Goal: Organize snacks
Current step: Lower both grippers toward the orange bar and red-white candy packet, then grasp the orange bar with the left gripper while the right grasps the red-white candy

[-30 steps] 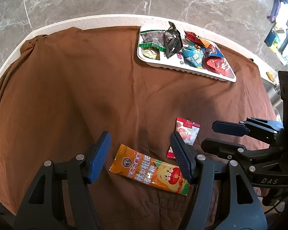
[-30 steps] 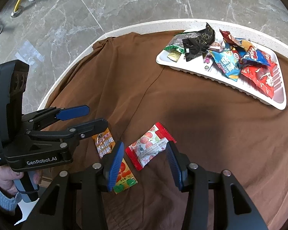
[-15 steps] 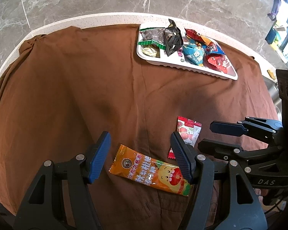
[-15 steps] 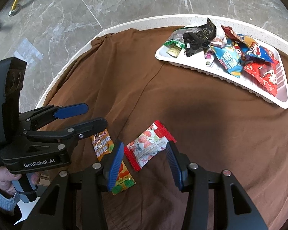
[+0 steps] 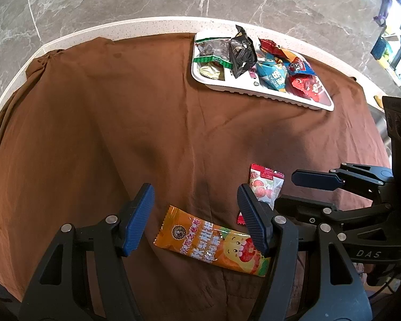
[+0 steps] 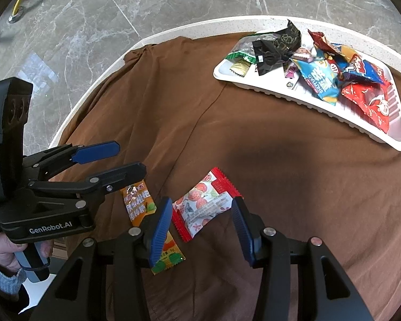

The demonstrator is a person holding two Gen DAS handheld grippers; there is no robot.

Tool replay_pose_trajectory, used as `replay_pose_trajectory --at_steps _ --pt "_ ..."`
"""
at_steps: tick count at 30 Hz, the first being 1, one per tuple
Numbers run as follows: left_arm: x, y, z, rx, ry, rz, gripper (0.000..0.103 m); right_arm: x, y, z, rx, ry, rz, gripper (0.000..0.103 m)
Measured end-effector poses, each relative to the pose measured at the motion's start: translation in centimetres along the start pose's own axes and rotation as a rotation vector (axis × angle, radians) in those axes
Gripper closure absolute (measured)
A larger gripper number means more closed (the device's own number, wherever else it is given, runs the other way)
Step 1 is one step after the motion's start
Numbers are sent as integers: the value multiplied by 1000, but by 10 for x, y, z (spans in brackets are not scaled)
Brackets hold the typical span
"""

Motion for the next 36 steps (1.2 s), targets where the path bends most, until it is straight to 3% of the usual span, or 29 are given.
replay_pose_trajectory --at_steps 16,26,31,36 --pt "-12 3 11 -8 -37 44 41 3 13 7 -21 -26 33 53" --pt "-42 10 22 -32 -125 138 40 3 25 11 -55 -26 81 53" --pt "-51 18 27 -69 -207 182 41 4 30 11 -43 -13 94 47" --pt "-49 23 27 -74 -237 179 36 9 33 14 -56 -37 92 47"
Point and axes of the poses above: each gripper's, at about its wrist camera, not at the fingertips, and y roughly the way its jaws point, z to its left, x to its top, the point moved 1 cm from there along y, roughly the way its jaws point, and after that the axes turned 2 degrees about -x, right-handed, at the moved point
